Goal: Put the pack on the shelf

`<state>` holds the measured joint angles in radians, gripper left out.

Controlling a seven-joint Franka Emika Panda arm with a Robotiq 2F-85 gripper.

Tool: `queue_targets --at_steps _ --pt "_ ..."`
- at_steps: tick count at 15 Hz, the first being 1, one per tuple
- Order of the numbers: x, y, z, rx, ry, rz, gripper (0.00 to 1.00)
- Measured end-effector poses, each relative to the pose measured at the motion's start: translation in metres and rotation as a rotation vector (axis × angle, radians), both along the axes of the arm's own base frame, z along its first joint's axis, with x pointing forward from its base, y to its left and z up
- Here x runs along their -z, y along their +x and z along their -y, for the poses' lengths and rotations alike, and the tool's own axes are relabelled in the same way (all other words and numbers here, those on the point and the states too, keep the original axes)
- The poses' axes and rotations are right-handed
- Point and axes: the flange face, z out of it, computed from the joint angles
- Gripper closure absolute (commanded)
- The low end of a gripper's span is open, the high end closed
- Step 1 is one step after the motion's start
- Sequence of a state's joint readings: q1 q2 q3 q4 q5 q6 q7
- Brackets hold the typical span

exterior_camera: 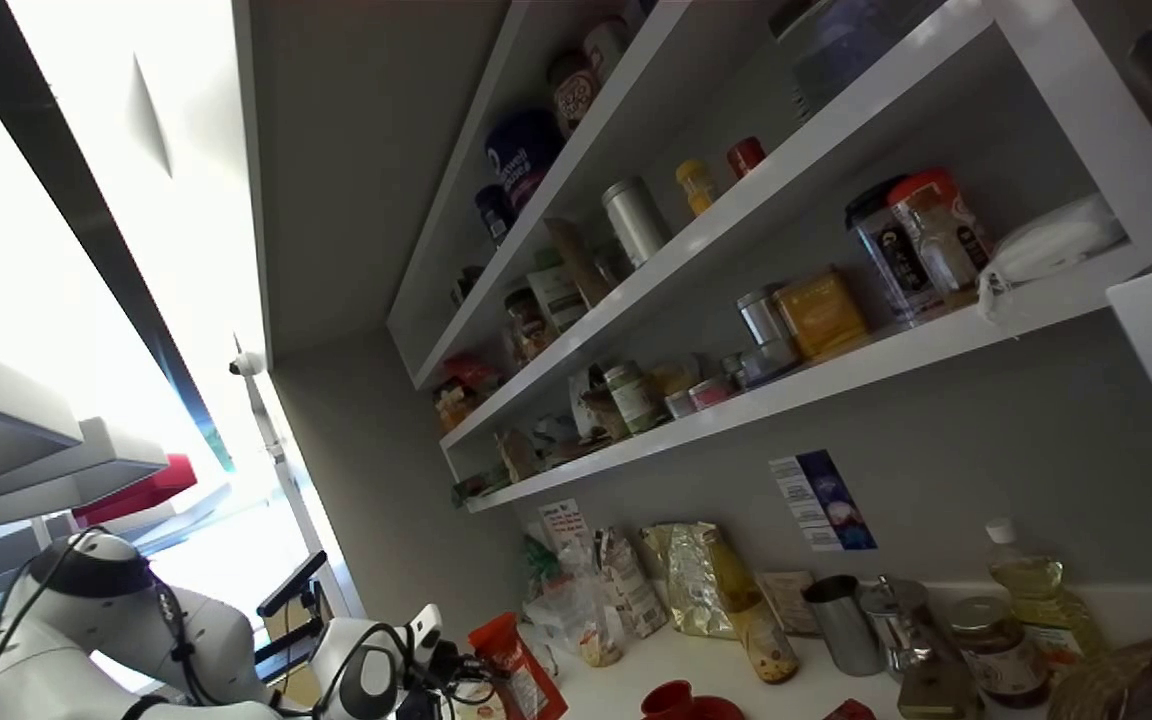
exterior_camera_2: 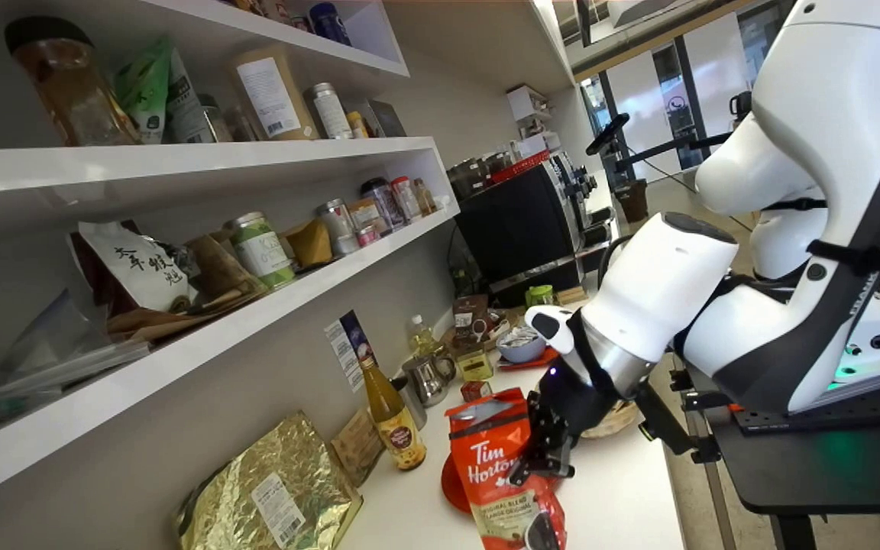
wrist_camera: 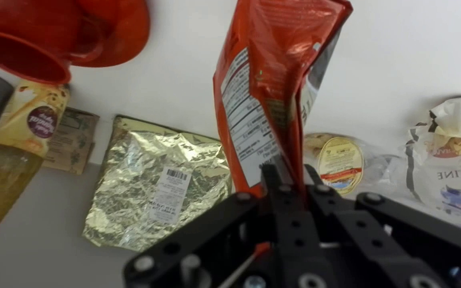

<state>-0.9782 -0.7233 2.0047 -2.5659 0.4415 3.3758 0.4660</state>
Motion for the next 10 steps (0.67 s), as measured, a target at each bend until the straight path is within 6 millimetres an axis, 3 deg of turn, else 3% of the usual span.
queue_targets --at_steps 4,10 --pt "-0.04 -0.018 0.054 0.069 -0.007 0.052 0.99" --pt "-0.102 0.011 0.092 0.169 0.026 0.062 0.99"
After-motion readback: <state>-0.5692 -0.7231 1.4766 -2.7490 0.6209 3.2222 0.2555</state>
